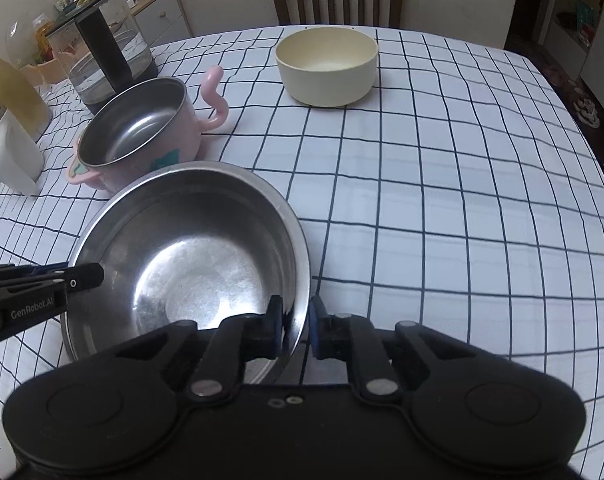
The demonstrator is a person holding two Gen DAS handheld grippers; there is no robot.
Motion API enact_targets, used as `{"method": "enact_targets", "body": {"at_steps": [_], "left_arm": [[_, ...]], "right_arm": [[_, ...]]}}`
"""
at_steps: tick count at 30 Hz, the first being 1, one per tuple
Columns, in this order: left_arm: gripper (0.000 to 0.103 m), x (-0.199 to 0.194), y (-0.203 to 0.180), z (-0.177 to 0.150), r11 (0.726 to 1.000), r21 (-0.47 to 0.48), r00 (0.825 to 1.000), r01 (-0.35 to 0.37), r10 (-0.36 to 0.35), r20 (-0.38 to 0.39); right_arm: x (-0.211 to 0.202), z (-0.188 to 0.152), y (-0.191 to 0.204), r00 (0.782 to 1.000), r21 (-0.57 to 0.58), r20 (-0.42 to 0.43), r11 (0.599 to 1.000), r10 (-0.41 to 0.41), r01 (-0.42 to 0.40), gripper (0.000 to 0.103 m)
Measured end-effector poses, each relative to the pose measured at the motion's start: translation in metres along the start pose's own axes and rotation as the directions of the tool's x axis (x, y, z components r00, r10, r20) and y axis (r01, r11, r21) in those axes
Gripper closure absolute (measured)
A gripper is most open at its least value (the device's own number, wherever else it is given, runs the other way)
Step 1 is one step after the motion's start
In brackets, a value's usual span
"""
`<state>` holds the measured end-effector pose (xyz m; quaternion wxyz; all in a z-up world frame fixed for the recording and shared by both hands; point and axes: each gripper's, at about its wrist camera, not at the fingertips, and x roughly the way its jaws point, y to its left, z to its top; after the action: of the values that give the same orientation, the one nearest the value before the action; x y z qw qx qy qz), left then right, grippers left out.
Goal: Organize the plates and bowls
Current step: 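Lift the steel bowl with both grippers, set it on the stack, open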
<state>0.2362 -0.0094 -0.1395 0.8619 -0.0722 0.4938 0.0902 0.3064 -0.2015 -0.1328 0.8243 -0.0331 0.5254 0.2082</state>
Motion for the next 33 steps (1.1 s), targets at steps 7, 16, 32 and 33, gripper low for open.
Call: {"method": "enact_targets", "body": {"at_steps": [7, 16, 32, 33], "left_arm": [[0.088, -0.020, -0.023, -0.003, 0.999, 0.033, 0.999, 0.038, -0.039, 0.014], [0.088, -0.054, -0.076, -0.008, 0.986, 0.129, 0.994, 0.102, -0.107, 0.032], [0.088, -0.075, -0.166, -0.059, 0.924, 0.315, 0.976, 0.217, -0.207, -0.067], [0.088, -0.075, -0.171, -0.063, 0.919, 0.324, 0.975, 0.224, -0.211, -0.074]], "right_arm": [[-0.027, -0.011, -0.013, 1.000, 0.016, 0.020, 1.000, -0.024, 0.023, 0.089], [-0.084, -0.033, -0.050, 0.996, 0.068, 0.056, 0.995, -0.072, 0.068, 0.089], [-0.138, -0.109, -0.127, 0.992, 0.183, 0.005, 0.976, -0.123, 0.120, 0.089], [-0.139, -0.115, -0.132, 0.992, 0.192, -0.003, 0.974, -0.127, 0.125, 0.089]]}}
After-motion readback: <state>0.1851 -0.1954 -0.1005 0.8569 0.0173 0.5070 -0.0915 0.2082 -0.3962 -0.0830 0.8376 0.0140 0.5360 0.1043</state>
